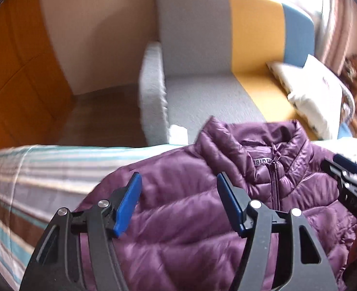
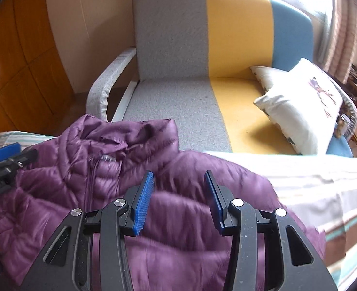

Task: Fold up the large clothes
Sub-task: 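Move both tools to the collar and smooth the jacket flat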

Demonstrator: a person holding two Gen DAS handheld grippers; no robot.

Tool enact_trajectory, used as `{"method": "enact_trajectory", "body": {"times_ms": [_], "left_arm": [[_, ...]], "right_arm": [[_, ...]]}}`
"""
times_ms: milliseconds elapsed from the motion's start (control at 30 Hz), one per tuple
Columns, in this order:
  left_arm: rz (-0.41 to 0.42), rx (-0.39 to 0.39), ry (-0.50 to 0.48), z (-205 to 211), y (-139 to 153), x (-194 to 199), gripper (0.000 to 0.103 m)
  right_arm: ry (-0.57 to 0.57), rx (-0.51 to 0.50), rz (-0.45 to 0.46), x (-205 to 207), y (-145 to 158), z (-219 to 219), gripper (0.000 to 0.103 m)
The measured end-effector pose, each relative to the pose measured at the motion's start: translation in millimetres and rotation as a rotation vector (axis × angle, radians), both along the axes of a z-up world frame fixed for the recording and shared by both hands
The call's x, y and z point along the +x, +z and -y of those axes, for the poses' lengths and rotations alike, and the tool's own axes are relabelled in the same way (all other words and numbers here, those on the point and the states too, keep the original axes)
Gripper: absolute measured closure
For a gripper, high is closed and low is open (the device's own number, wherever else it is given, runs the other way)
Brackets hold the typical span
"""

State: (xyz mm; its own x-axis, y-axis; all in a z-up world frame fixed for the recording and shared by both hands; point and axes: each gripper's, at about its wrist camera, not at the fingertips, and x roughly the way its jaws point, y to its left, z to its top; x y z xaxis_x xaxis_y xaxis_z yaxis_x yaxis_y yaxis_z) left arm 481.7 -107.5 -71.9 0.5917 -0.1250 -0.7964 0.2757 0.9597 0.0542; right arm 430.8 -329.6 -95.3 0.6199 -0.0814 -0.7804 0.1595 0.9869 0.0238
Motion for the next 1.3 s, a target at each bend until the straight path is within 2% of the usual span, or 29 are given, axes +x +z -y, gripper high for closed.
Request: {"method": "enact_trajectory", "body": {"times_ms": [67,133,200,267,400,533,667,700,733,767,867,933,1033,1167,1300], "left_arm": [[-0.041,0.012,-0.026,8.5,-16.0,14.9,0.038],[-0.078,0.045,-0.007,9.6,-33.5,27.1,0.036],[-0.075,-0.004,0.031,-1.8,-45.2,30.9,0.029],[-0.056,-0.035,0.049,-8.9,-48.0,28.0,0.028],[-0.028,-0.043,0.065,-12.3,-52.4,21.5,0.028],[-0.022,-0.028,0.066,-10.5,-52.0,17.9,0.028],[-0.043,-0.059,0.051,-16.7,-39.9,22.8,0.024],[-0.021,-0.066,0.060,-23.3,-30.5,14.9,0.021],[0.005,-0.064,0.079,-27.3,-24.7,9.9,0.013],[0.047,-0.070,0.103,-35.3,-14.6,-1.2,0.010],[0.103,-0.113,0.122,-56.6,3.9,-37.2,0.010],[0.125,-0.097,0.110,-65.3,7.3,-61.9,0.010],[0.138,-0.052,0.104,-77.1,-1.1,-102.5,0.010],[0.122,0.011,0.081,-74.3,-18.3,-129.0,0.010],[0.125,0.090,0.102,-71.7,-34.8,-134.5,0.009]], "right_arm": [[0.007,0.000,-0.025,11.6,-8.9,0.9,0.059],[-0.003,-0.016,-0.060,20.4,-21.7,3.8,0.059],[-0.032,-0.027,-0.065,22.5,-29.7,7.0,0.059],[-0.075,-0.014,-0.049,17.1,-33.2,10.4,0.061],[-0.105,-0.035,-0.012,10.6,-38.8,6.7,0.061],[-0.102,-0.039,0.002,12.8,-38.1,5.8,0.060],[-0.062,-0.025,0.002,6.3,-21.3,8.6,0.060],[-0.054,-0.021,0.030,-1.6,-12.1,7.2,0.060],[-0.043,-0.013,0.064,-12.6,-0.5,5.6,0.060],[-0.033,-0.002,0.083,-23.4,8.8,3.7,0.060],[0.013,0.031,0.113,-59.7,27.7,-7.0,0.060],[0.046,0.046,0.114,-84.3,32.0,-17.8,0.060],[0.084,0.064,0.106,-112.3,26.3,-35.3,0.060],[0.112,0.077,0.059,-126.3,3.4,-60.8,0.060],[0.071,-0.033,0.019,-127.7,-16.5,-68.0,0.060]]}}
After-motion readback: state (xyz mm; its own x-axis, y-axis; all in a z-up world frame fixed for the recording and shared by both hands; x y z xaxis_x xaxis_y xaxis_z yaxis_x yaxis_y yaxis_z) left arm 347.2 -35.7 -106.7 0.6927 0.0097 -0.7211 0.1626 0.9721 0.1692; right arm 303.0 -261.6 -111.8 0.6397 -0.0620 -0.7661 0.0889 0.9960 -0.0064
